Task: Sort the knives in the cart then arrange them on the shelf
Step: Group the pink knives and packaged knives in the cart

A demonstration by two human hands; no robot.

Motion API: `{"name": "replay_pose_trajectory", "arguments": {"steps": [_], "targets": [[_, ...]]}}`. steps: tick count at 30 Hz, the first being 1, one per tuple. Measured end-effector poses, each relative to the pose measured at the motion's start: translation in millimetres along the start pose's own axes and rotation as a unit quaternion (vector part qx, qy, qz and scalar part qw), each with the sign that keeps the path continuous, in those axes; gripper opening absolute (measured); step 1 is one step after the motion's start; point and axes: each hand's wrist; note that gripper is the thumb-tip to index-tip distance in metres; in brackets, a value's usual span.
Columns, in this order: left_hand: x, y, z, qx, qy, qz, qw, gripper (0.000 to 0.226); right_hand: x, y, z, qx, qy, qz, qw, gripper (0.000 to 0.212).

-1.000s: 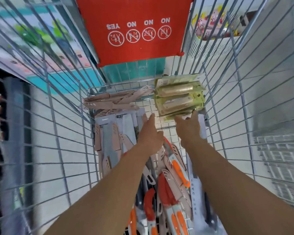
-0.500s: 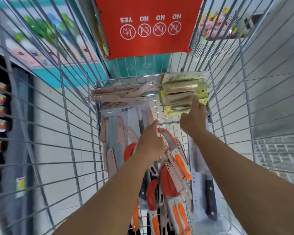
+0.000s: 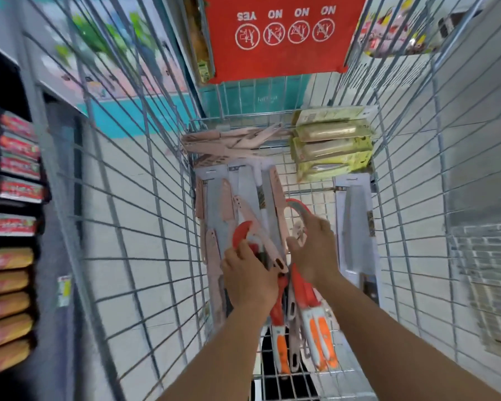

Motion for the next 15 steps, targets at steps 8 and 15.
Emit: {"name": "replay_pose_trajectory", "arguments": {"steps": [8, 15], "targets": [[-2, -5, -20, -0.077, -0.068, -0.001, 0.995, 0.059, 32, -41, -6, 0.016, -0.042, -0.071, 0.996, 0.024], [0, -8, -34, -0.121, -0.039, 0.026, 0.992, 0.05, 36, -34, -14, 0.028, -0.078, -0.071, 0.994, 0.017]]}}
Point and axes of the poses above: each hand's wrist, its own y-axis towards the middle knuckle, its own x-axis out of the palm, z = x × y, and after that the axes turned 10 degrees about z, right-handed
